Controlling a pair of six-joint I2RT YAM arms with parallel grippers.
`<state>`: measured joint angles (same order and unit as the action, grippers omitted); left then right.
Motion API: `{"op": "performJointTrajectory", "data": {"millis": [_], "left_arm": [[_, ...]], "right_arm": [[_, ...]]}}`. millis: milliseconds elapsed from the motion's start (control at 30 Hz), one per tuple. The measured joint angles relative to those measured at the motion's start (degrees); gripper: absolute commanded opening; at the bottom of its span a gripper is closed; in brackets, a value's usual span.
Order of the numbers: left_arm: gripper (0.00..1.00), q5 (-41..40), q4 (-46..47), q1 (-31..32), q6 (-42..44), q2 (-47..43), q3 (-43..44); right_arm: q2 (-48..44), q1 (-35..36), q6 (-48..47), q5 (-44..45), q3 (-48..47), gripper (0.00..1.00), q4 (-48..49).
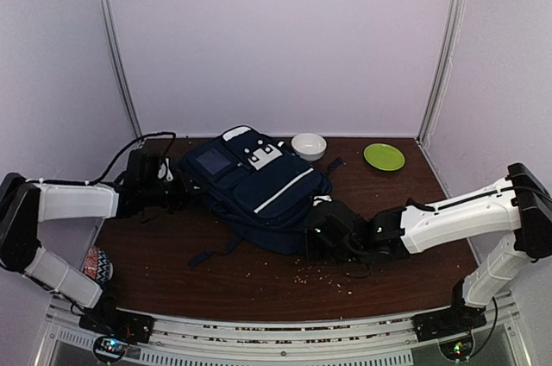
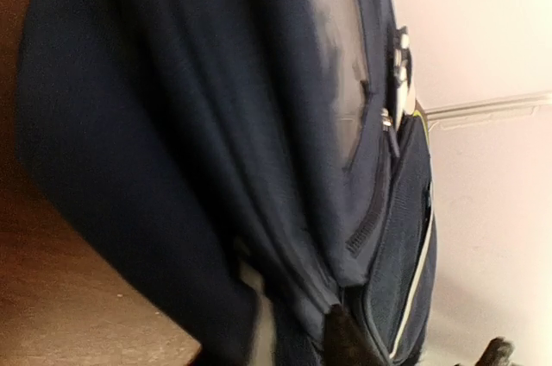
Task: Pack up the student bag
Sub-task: Zip the student bag at the center of the board.
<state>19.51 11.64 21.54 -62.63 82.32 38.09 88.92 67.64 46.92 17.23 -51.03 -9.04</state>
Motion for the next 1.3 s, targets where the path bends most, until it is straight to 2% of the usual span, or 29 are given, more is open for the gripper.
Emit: {"op": "performJointTrajectory", "data": {"millis": [67,167,333,500,633,833,1067,1300], "left_arm": [[0.9,-2.45,-5.09,0.37,1.86,-6.6,-0.24],[0.98,-6.19,-11.13,2.16,3.87,-18.45,-0.37],[0.98,-14.99,-21.44,13.42,2.91,-34.8,-0.57],[0.97,-20.09,-25.73,22.12,-3.06,-40.74,-4.72],[0.97,-22.12,-24.92,27.89,-7.56,-35.01,-5.49],[0.98,-20.72,-16.35,33.83,-12.74,-18.56,-3.28],[0.98,-18.03,-6.51,35.21,-18.03,-4.2,1.64],[0.92,-15.69,-1.57,35.21,-20.63,3.54,5.55]], "right_arm": [[0.85,0.13,-0.22,-0.04,-1.03,0.0,-0.04],[1.64,0.24,-0.63,-0.37,-1.73,0.0,0.09],[2.75,0.37,-1.75,-0.74,-3.28,0.0,0.26],[3.56,0.44,-2.45,-1.75,-4.37,0.0,0.26],[3.56,0.55,-3.19,-2.03,-4.37,0.0,0.26],[3.48,0.87,-3.52,-2.25,-3.72,0.0,1.03],[3.21,1.25,-4.09,-2.27,-3.02,0.0,1.57],[2.51,1.38,-5.27,-2.27,-2.56,0.0,1.57]]}}
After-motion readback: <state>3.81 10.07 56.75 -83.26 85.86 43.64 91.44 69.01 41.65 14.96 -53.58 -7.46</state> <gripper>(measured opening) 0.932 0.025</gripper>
